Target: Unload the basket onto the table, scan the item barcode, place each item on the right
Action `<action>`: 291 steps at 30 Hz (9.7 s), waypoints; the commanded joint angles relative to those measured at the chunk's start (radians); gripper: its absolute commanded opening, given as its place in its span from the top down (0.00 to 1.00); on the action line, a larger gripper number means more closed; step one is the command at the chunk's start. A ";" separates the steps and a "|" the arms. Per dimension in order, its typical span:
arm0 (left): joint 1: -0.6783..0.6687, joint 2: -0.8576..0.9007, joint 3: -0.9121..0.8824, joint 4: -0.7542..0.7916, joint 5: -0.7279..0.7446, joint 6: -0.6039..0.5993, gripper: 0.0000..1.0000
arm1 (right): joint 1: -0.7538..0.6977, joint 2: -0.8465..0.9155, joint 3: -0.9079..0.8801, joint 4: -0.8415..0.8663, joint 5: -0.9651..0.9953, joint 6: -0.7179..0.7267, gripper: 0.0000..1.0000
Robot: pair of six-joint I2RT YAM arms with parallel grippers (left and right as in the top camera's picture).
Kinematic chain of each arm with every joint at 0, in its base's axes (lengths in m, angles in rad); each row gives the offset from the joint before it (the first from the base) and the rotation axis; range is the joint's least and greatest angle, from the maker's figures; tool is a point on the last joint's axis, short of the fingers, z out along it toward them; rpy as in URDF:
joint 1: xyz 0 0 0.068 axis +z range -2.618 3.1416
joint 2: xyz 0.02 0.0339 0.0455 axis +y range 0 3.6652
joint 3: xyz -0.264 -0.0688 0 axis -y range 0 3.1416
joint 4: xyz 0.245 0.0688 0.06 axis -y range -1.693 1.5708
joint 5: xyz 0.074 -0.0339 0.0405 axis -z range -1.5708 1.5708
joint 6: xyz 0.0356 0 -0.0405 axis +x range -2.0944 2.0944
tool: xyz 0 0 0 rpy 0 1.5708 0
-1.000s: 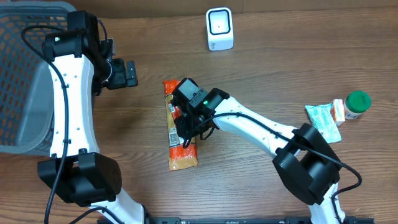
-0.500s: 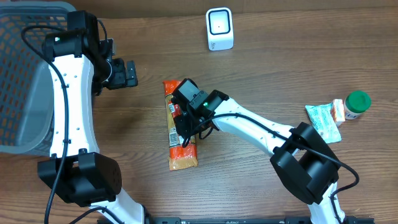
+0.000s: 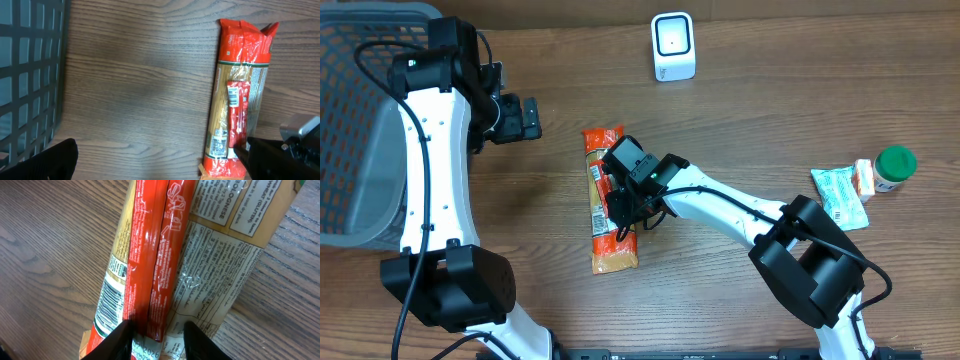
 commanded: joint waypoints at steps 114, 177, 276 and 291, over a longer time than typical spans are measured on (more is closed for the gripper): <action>-0.002 -0.025 0.018 0.000 0.004 0.011 0.00 | -0.017 -0.244 -0.348 0.163 -0.012 -0.733 0.46; -0.002 -0.025 0.018 0.000 0.004 0.011 0.00 | -0.202 -0.123 -0.378 0.200 -0.463 -0.283 0.32; -0.002 -0.025 0.018 0.000 0.004 0.011 0.00 | -0.188 -0.064 -0.378 0.300 -0.319 0.352 0.96; -0.002 -0.025 0.018 0.000 0.004 0.011 0.00 | -0.284 -0.187 -0.290 -0.128 0.003 0.169 0.96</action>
